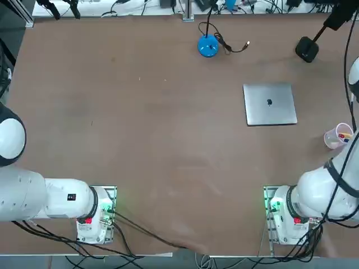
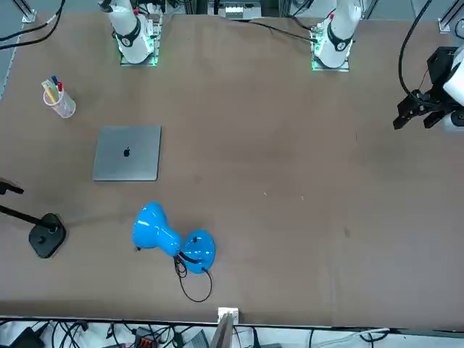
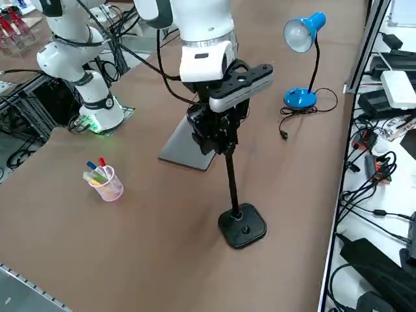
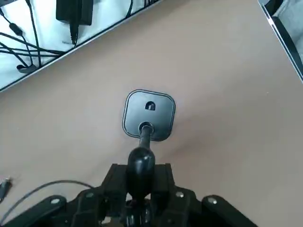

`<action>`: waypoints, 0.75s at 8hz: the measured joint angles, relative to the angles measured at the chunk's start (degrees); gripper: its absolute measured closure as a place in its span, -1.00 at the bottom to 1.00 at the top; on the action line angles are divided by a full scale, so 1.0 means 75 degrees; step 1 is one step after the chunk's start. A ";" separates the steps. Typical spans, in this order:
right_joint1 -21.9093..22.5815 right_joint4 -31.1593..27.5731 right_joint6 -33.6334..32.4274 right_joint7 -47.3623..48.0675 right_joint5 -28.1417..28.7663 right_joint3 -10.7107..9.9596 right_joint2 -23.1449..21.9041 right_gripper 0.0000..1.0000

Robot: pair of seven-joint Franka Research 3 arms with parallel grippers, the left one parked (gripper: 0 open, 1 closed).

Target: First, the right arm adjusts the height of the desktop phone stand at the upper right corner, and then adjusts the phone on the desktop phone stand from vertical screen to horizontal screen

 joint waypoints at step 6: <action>0.0040 -0.0586 0.0462 0.0014 0.0002 0.0010 -0.0084 0.41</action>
